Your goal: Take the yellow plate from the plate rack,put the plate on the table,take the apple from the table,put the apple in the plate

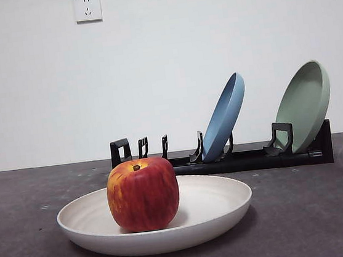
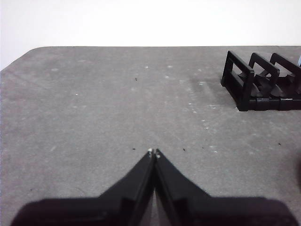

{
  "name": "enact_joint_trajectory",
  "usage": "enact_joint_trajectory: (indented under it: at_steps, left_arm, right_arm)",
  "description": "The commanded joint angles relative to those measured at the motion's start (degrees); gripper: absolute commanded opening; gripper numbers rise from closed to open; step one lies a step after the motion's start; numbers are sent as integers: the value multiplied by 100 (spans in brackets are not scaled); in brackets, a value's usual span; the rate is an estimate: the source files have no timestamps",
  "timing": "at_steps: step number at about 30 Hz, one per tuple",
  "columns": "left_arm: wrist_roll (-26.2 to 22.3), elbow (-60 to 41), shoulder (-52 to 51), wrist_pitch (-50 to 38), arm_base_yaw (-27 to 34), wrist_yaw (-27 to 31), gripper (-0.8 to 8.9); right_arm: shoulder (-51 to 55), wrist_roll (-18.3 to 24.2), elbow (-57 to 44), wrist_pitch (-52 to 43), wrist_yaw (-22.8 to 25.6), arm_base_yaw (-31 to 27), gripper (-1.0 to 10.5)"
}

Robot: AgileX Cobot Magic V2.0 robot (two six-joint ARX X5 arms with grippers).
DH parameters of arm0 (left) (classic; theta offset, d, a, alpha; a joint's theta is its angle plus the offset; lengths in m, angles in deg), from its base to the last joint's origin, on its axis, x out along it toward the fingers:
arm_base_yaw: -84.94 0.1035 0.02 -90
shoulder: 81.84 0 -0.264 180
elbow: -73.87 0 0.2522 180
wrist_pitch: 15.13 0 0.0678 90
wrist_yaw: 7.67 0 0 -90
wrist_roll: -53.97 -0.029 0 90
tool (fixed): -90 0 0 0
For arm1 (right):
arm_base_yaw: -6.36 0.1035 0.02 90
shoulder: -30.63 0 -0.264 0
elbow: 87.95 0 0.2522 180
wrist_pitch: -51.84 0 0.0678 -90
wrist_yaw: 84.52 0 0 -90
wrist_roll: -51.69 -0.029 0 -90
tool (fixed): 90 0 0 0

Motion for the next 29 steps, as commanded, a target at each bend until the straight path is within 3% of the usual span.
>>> enact_joint_trajectory:
  at_steps: [1,14,16,20,29]
  left_arm:
    - [57,-76,-15,-22,24,-2,-3]
    - [57,-76,-15,-22,24,-2,-3]
    - [57,-76,-15,-22,24,-2,-3]
    - [57,-76,-15,-22,24,-2,-3]
    - [57,-76,-15,-22,24,-2,-3]
  right_arm:
    - [9,-33,-4,-31,17,-9,1]
    - [61,-26,-4,-28,22,-52,1]
    - [181,328,-4,-111,24,-229,1]
    - [597,680,-24,-999,-22,-1069,1]
    - [1923,920,-1073,-2953,-11,-4015,1]
